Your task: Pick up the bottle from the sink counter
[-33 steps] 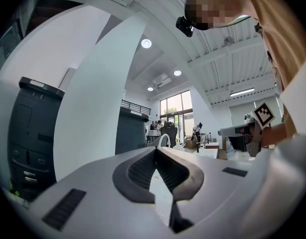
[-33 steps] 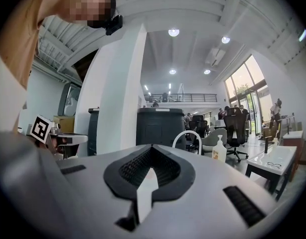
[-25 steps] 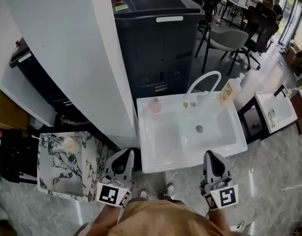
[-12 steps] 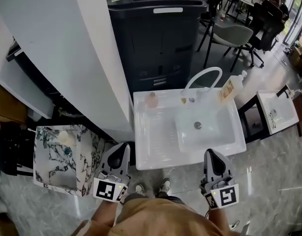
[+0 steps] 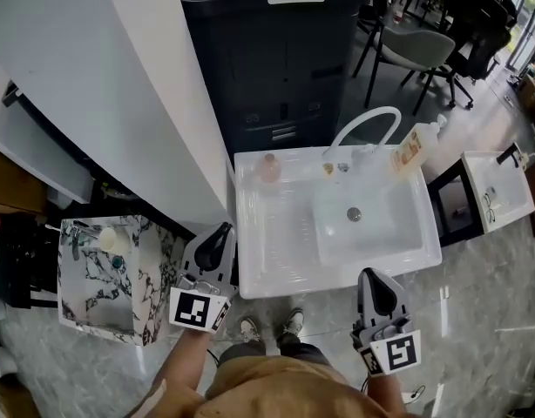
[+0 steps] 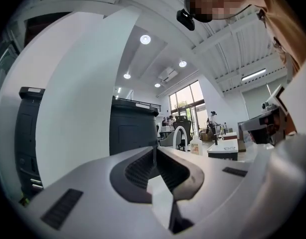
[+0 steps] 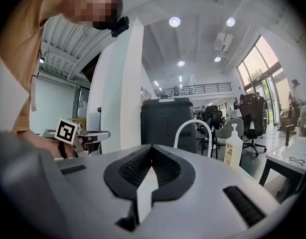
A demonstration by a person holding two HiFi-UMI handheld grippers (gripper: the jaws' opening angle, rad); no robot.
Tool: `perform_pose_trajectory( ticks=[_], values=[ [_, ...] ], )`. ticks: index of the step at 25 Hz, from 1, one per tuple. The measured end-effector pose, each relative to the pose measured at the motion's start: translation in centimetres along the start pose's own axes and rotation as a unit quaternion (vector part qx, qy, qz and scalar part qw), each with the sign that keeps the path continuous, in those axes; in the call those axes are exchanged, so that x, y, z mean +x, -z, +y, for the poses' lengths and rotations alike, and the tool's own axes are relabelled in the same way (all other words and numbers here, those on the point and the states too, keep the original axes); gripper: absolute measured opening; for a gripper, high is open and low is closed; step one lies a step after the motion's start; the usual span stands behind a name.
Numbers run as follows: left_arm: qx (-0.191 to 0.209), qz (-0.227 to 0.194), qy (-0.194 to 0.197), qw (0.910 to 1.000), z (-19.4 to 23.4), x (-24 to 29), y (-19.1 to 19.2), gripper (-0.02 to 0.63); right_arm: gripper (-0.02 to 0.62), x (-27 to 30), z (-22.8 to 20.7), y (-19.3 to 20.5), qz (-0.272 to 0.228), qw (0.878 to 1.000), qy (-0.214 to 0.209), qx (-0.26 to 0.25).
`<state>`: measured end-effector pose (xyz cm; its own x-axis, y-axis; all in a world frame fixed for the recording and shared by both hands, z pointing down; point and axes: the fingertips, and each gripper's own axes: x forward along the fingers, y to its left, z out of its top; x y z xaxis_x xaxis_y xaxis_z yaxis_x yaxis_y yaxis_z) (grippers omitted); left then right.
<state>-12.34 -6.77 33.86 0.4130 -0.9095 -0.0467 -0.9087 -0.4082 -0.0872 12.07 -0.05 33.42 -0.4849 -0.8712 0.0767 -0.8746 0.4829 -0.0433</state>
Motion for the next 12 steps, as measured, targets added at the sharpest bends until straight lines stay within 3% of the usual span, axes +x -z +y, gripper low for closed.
perform_pose_trajectory(
  ticks=[12],
  values=[
    [-0.001,0.032,-0.005,0.9995,1.4,4.2,5.0,0.029,0.0,2.0,-1.4,3.8,0.029,0.999,-0.009,0.016]
  ],
)
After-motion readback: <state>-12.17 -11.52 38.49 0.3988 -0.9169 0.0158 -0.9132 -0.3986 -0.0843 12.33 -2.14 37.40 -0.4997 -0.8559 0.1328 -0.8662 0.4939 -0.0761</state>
